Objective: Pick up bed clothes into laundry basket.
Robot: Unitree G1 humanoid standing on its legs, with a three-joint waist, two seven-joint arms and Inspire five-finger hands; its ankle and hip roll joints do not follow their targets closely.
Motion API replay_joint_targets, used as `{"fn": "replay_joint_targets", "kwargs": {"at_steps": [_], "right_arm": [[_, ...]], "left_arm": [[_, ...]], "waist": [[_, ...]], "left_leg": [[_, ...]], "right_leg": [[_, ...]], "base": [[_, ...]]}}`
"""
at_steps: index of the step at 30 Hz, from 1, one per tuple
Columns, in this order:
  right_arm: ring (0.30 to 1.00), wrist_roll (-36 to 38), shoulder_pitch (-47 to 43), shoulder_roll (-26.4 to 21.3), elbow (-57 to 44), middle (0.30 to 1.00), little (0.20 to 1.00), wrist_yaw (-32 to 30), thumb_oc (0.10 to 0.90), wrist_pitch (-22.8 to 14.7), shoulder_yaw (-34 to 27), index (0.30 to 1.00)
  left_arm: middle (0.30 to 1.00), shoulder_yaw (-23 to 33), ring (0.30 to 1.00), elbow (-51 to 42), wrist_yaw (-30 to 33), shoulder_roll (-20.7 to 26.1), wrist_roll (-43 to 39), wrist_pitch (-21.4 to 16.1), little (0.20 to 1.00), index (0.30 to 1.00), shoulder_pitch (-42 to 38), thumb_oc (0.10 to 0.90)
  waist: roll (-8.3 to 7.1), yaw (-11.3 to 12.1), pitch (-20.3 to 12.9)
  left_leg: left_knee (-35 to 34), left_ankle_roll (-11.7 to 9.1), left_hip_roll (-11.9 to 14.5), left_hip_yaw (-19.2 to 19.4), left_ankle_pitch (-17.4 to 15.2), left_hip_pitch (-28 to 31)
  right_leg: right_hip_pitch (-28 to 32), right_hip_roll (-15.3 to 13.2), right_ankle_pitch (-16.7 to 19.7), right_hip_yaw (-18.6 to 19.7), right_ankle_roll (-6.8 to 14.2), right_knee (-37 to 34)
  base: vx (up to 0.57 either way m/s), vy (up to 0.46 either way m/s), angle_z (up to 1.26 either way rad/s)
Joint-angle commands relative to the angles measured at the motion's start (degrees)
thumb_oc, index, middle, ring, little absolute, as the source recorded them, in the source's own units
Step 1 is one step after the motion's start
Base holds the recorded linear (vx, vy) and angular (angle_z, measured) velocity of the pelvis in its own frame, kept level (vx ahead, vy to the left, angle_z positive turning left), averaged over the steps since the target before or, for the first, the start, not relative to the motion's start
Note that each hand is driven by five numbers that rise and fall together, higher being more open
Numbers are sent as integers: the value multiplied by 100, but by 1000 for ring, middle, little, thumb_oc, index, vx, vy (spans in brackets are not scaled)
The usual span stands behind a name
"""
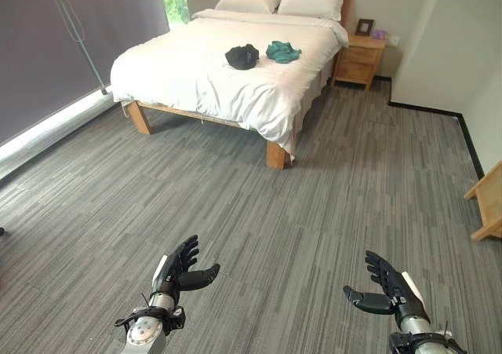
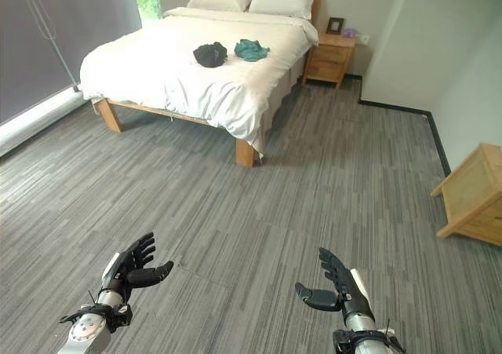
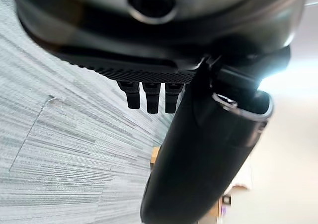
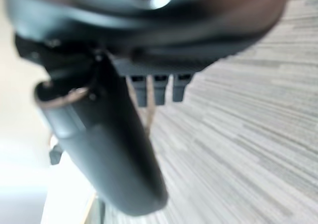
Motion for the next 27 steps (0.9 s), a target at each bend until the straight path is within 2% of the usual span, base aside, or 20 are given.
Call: {"fn": "replay_joint_targets", "kwargs": {"at_steps": [1,2,4,10,14,15,16,17,18,19,20,21,23,24,26,27], "right_arm": [[900,72,-293,-190,-811,900,900,-180,800,-513,-350,900],[900,523,-290,-25,-876,900,900,-84,800,-520,-316,900],[900,826,-279,23,-818,900,900,68,800,-531,-280,900],[900,919,-574,4,-662,900,900,28,800,-526,-183,900],[900,1032,-836,-10,-671,900,900,16,800,-516,-71,900],[900,1006,-867,-25,-713,900,900,60,800,-500,-43,900],[900,1006,-868,-25,-716,900,900,60,800,-496,-44,900],[900,941,-813,-31,-732,900,900,93,800,-471,-70,900],[900,922,-742,-5,-762,900,900,100,800,-469,-94,900],[900,921,-746,-2,-764,900,900,100,800,-467,-94,900],[900,949,-683,22,-787,900,900,103,800,-468,-128,900],[900,981,-591,80,-750,900,900,73,800,-503,-190,900],[900,947,-598,89,-684,900,900,37,800,-508,-227,900],[900,943,-616,81,-648,900,900,10,800,-506,-227,900],[900,1042,-595,81,-611,900,900,-22,800,-525,-295,900],[900,1132,-546,75,-573,900,900,-21,800,-550,-353,900]], "left_arm": [[900,229,900,-561,-87,54,-197,-441,900,900,-734,800],[900,178,900,-622,-52,54,-164,-435,900,900,-789,800],[900,128,900,-727,-120,146,-4,-421,900,900,-801,800],[900,311,900,-514,-44,-8,-342,-546,900,900,-838,800],[900,473,900,-461,67,60,-328,-608,900,900,-800,800],[900,513,900,-439,6,84,-363,-602,900,900,-803,800],[900,515,900,-437,4,84,-364,-602,900,900,-806,800],[900,506,900,-422,-33,99,-352,-601,900,900,-845,800],[900,467,900,-432,-47,96,-371,-579,900,900,-887,800],[900,471,900,-431,-48,99,-371,-579,900,900,-891,800],[900,424,900,-471,-64,108,-450,-576,900,900,-950,800],[900,294,900,-462,-68,86,-488,-597,900,900,-1066,800],[900,247,900,-490,-68,85,-464,-620,900,900,-1143,800],[900,185,900,-525,-65,91,-445,-637,900,900,-1231,800],[900,96,900,-510,-96,30,-524,-712,900,900,-1405,800],[900,10,900,-472,-140,-50,-627,-755,900,900,-1507,800]], "waist": [[-163,-26,-257],[-148,-53,-252],[-124,-78,-256],[-99,-101,-167],[-26,-115,19],[7,-108,109],[-1,-97,105],[21,-145,214],[6,-211,300],[7,-197,286],[-17,-304,402],[31,-500,561],[50,-570,566],[58,-645,563],[159,-958,501],[176,-1177,466]], "left_leg": [[31,-444,529,245,-163,-105],[5,-449,516,270,-174,-107],[-2,-450,502,287,-198,-106],[67,-392,407,399,-316,-145],[300,-282,309,563,-524,-247],[467,-191,251,624,-722,-256],[494,-187,245,636,-744,-272],[623,-90,179,562,-893,-199],[700,-10,115,484,-992,-128],[705,-15,124,500,-973,-159],[770,35,96,418,-1060,-101],[862,36,153,254,-1153,-7],[952,10,128,249,-1272,24],[961,-16,92,265,-1364,105],[937,-157,23,99,-1550,402],[936,-239,-22,-66,-1656,619]], "right_leg": [[-273,-386,714,149,676,-782],[-275,-396,735,167,692,-827],[-276,-413,747,190,705,-865],[-421,-479,763,322,786,-803],[-734,-525,635,550,828,-360],[-888,-571,487,644,852,63],[-927,-574,452,661,856,126],[-1210,-612,532,718,942,965],[-1440,-633,815,765,1022,1635],[-1474,-620,846,777,1016,1629],[-1794,-535,1169,935,1051,2273],[-2215,-174,1288,1112,1011,2947],[-2415,-280,1149,1070,944,2904],[-2556,-338,1064,1057,903,2622],[-2588,-199,852,1218,946,1744],[-2572,-75,866,1506,1047,803]], "base": [[41,23,-12],[44,32,-5],[43,31,-4],[31,37,-9],[25,96,-24],[82,100,-39],[156,111,-44],[133,59,-42],[124,52,-11],[88,9,1],[182,-19,10],[194,-19,12],[252,-24,26],[390,-39,50],[493,-79,29],[749,-228,37]]}}
